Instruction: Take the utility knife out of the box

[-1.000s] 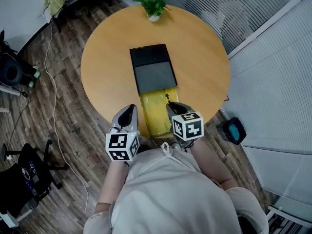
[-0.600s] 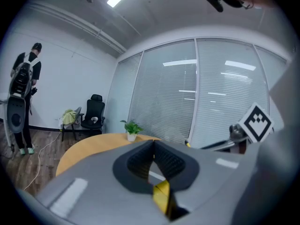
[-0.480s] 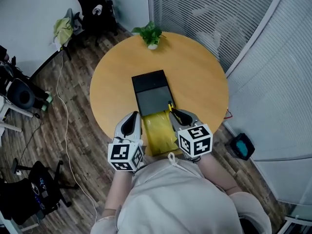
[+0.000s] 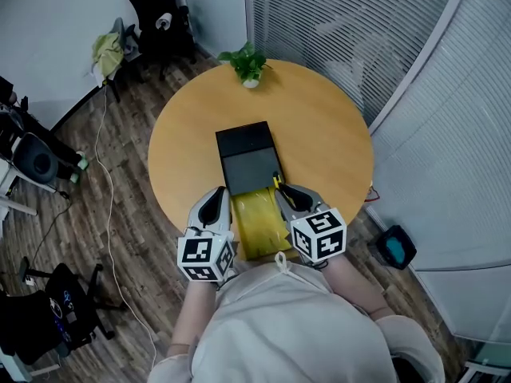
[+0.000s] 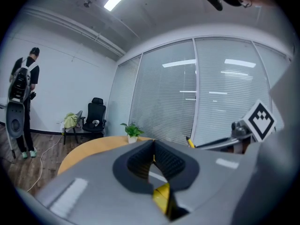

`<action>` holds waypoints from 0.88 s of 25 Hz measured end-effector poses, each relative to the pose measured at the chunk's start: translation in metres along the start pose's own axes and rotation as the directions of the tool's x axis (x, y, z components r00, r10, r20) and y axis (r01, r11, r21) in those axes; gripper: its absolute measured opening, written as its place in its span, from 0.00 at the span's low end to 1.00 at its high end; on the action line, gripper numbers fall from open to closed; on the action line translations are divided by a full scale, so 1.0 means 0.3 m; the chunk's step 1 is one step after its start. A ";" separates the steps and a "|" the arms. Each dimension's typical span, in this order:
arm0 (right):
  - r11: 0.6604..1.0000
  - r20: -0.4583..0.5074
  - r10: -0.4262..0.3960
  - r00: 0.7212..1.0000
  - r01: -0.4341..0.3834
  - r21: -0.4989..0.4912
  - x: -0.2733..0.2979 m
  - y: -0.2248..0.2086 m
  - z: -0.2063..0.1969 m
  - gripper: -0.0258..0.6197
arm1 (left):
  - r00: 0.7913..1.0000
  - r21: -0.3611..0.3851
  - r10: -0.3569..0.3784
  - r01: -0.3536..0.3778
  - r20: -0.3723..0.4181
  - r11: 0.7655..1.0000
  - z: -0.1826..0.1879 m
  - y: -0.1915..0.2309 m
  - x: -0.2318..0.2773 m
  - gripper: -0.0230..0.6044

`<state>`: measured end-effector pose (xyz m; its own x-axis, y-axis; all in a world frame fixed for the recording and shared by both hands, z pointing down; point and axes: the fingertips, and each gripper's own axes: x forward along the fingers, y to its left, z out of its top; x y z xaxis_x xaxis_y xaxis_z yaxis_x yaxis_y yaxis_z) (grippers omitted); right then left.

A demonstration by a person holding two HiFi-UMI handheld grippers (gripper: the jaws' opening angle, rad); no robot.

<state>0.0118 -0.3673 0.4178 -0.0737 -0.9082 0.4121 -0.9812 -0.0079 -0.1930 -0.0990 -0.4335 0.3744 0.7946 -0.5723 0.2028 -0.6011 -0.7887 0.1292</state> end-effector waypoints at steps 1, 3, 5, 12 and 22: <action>1.000 -0.002 0.001 1.000 -0.001 -0.005 -0.002 0.001 0.000 0.14 | 1.000 -0.002 0.000 0.000 -0.002 1.000 -0.001 -0.004 0.000 0.05; 1.000 -0.006 0.002 1.000 -0.002 -0.009 -0.003 0.001 -0.003 0.14 | 1.000 -0.002 -0.003 0.003 -0.005 1.000 -0.006 -0.012 0.002 0.05; 1.000 -0.014 -0.003 1.000 0.003 -0.014 0.001 -0.006 -0.013 0.14 | 1.000 -0.004 -0.005 0.005 -0.011 1.000 -0.018 -0.020 0.007 0.05; 0.999 -0.061 -0.040 0.997 0.039 -0.020 -0.004 -0.030 -0.076 0.14 | 1.000 -0.014 0.000 0.000 -0.024 1.000 -0.045 -0.030 -0.002 0.05; 0.998 -0.061 -0.059 0.996 0.058 -0.015 -0.032 -0.022 -0.090 0.14 | 1.000 -0.028 -0.006 0.005 -0.019 1.000 -0.047 -0.038 -0.023 0.05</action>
<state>0.0143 -0.3471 0.4392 -0.0266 -0.8788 0.4764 -0.9863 -0.0544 -0.1554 -0.0988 -0.4174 0.3851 0.7963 -0.5634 0.2203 -0.5991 -0.7850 0.1579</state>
